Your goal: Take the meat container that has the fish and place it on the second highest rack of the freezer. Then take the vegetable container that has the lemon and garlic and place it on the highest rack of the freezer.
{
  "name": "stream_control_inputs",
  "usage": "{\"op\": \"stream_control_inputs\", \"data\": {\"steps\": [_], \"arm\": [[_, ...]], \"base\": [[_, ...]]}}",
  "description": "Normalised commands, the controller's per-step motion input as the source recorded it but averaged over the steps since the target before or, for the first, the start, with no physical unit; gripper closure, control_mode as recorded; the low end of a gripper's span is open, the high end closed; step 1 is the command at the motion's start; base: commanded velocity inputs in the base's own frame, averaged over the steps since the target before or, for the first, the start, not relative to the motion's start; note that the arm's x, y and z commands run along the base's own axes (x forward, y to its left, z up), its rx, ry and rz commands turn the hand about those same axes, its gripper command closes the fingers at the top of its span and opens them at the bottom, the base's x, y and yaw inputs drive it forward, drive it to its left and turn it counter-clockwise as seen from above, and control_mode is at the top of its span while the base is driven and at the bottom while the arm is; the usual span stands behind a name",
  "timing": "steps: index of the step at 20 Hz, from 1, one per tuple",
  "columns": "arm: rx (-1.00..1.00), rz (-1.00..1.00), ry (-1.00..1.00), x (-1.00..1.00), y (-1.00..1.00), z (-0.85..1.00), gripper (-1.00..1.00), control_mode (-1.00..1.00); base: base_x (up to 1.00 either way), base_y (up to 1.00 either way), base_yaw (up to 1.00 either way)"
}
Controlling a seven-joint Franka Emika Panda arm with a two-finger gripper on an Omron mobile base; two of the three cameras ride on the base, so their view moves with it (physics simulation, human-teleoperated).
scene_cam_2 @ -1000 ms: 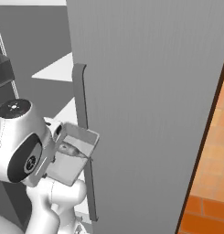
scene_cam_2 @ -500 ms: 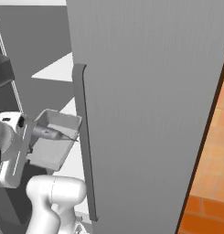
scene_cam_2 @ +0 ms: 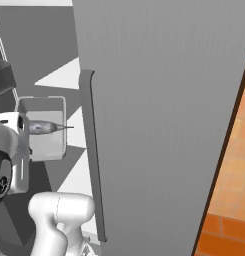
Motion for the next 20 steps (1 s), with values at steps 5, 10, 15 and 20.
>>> {"op": "stream_control_inputs", "data": {"steps": [5,10,15,20], "arm": [[-0.02,-0.06,0.21,0.54,0.52,-0.20,1.00,-1.00],[0.00,-0.01,0.04,0.60,0.00,-0.15,1.00,-1.00],[-0.02,0.01,0.00,0.95,0.00,-0.36,1.00,-1.00],[-0.03,0.00,0.00,0.88,0.00,-0.51,1.00,-1.00]], "base": [[0.00,0.00,0.00],[0.00,0.00,0.00],[0.00,0.00,0.00],[0.00,0.00,0.00]]}}
